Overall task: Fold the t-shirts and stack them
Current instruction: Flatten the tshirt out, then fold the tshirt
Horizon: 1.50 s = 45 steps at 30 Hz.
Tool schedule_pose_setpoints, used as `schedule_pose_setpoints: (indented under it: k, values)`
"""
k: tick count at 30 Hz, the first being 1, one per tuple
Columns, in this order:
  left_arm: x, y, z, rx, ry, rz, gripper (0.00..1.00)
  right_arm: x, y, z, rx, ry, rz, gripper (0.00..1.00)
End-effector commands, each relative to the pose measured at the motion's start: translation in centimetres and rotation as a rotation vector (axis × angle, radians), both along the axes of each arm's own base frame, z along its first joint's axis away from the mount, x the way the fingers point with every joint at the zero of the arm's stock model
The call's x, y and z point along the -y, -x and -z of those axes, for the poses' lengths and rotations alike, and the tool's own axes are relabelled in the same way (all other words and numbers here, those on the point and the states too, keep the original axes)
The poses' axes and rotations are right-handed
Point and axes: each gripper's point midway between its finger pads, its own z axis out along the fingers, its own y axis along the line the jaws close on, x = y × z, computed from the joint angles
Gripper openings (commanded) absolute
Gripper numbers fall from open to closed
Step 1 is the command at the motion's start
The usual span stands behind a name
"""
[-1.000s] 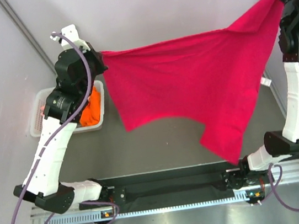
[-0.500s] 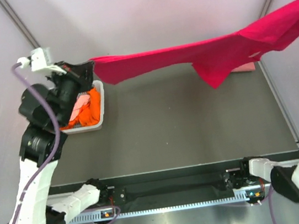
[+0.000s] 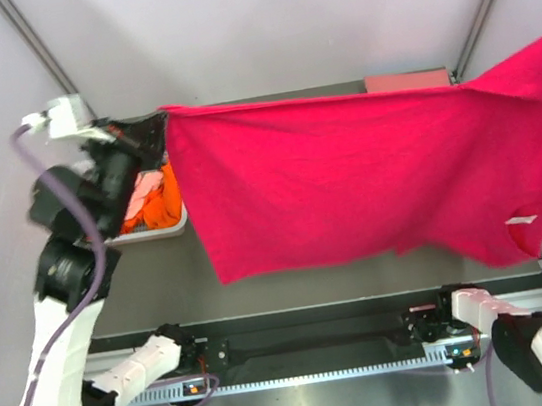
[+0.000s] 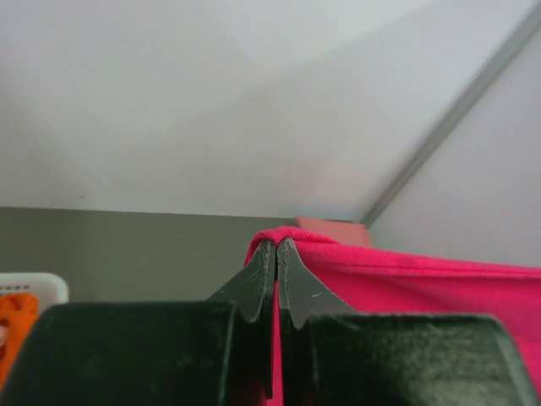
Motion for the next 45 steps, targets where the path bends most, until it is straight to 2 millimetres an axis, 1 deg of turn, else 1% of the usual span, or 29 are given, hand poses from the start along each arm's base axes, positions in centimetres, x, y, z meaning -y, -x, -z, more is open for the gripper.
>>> schedule_pose_setpoints:
  k: [1, 3, 4, 5, 6, 7, 8, 9, 10, 11, 12, 13, 14, 15, 16, 17, 18, 19, 20, 22, 25, 27, 30, 32, 33, 36, 37, 39, 45]
  values:
    - [0.3, -7.8, 6.5, -0.128, -0.128, -0.182, 0.00, 1.2, -11.6, 5.3, -0.222, 0.023, 0.000, 0.00]
    - [-0.3, -10.6, 9.4, -0.187, -0.173, -0.242, 0.00, 1.2, -16.8, 8.5, -0.296, 0.038, -0.033, 0.00]
    - [1.0, -12.7, 12.4, -0.260, -0.173, -0.191, 0.00, 1.2, -18.5, 9.6, -0.318, 0.040, -0.045, 0.00]
    - [-0.3, -14.4, 13.6, -0.289, -0.146, -0.206, 0.00, 0.9, -21.4, 11.6, -0.363, 0.050, -0.082, 0.00]
    - [-0.3, -15.6, 14.8, -0.315, -0.129, -0.193, 0.00, 0.9, -23.6, 13.8, -0.387, 0.051, -0.101, 0.00]
    - [-0.1, -17.4, 17.9, -0.375, -0.130, -0.189, 0.00, 0.7, -25.1, 15.3, -0.406, 0.048, -0.123, 0.00]
    - [-0.5, -18.7, 18.5, -0.376, -0.114, -0.186, 0.00, 0.4, -27.9, 19.7, -0.479, 0.039, -0.166, 0.00]
    - [-0.3, -20.6, 21.5, -0.435, -0.126, -0.177, 0.00, 0.0, -29.3, 20.1, -0.427, 0.042, -0.196, 0.00]
    - [-0.9, -21.8, 22.6, -0.457, -0.114, -0.171, 0.00, -0.3, -30.4, 21.4, -0.418, 0.043, -0.223, 0.00]
    - [-0.3, -22.9, 23.3, -0.454, -0.107, -0.126, 0.00, -0.7, -32.5, 25.8, -0.474, 0.032, -0.263, 0.00]
    - [0.3, -24.5, 26.5, -0.513, -0.118, -0.090, 0.00, -0.9, -33.6, 26.0, -0.418, 0.022, -0.281, 0.00]
    - [-0.2, -25.9, 26.8, -0.507, -0.111, -0.083, 0.00, -0.9, -35.6, 29.1, -0.455, 0.002, -0.296, 0.00]
    - [0.4, -26.9, 27.2, -0.496, -0.104, -0.029, 0.00, -1.2, -36.7, 30.2, -0.445, -0.007, -0.323, 0.00]
    - [0.4, -28.8, 29.3, -0.528, -0.098, -0.017, 0.00, -1.3, -37.8, 31.3, -0.454, -0.017, -0.337, 0.00]
    - [-0.5, -29.9, 30.3, -0.552, -0.069, -0.018, 0.00, -1.3, -39.6, 34.5, -0.499, -0.039, -0.353, 0.00]
    - [-0.1, -30.6, 31.2, -0.571, -0.050, 0.030, 0.00, -1.7, -40.7, 34.6, -0.486, -0.042, -0.381, 0.00]
    - [-0.1, -31.9, 34.6, -0.632, -0.038, 0.052, 0.00, -1.8, -41.5, 35.5, -0.496, -0.050, -0.390, 0.00]
    - [-0.7, -33.5, 33.5, -0.608, -0.007, 0.066, 0.00, -1.9, -42.9, 38.1, -0.539, -0.064, -0.409, 0.00]
    - [-0.7, -34.2, 34.2, -0.622, 0.005, 0.087, 0.00, -2.1, -43.7, 37.6, -0.529, -0.060, -0.421, 0.00]
    - [-0.8, -35.7, 35.9, -0.655, 0.028, 0.134, 0.00, -2.3, -45.1, 38.8, -0.557, -0.064, -0.443, 0.00]
    - [-1.3, -37.0, 37.8, -0.690, 0.035, 0.155, 0.00, -2.2, -45.9, 41.1, -0.617, -0.093, -0.446, 0.00]
    - [-1.4, -37.6, 38.9, -0.712, 0.043, 0.172, 0.00, -2.2, -46.0, 41.6, -0.640, -0.113, -0.449, 0.00]
    - [-1.1, -37.3, 40.2, -0.747, 0.041, 0.199, 0.00, -2.1, -45.2, 42.8, -0.677, -0.155, -0.443, 0.00]
    - [-0.9, -36.8, 40.3, -0.762, 0.033, 0.219, 0.00, -1.9, -44.0, 43.3, -0.695, -0.203, -0.437, 0.00]
    - [-2.7, -36.9, 40.2, -0.761, 0.031, 0.199, 0.00, -1.9, -43.6, 43.6, -0.701, -0.213, -0.441, 0.00]
    - [-3.3, -36.2, 39.7, -0.784, 0.022, 0.207, 0.00, -2.0, -41.2, 43.3, -0.735, -0.238, -0.430, 0.00]
    - [-3.1, -36.0, 39.5, -0.791, 0.020, 0.226, 0.00, -1.8, -40.1, 44.8, -0.785, -0.271, -0.413, 0.00]
    - [-3.1, -35.1, 39.6, -0.823, 0.000, 0.238, 0.00, -1.7, -38.9, 45.1, -0.796, -0.292, -0.411, 0.00]
    - [-4.5, -32.6, 41.4, -0.968, -0.043, 0.205, 0.00, -0.6, -33.4, 47.0, -0.897, -0.372, -0.363, 0.00]
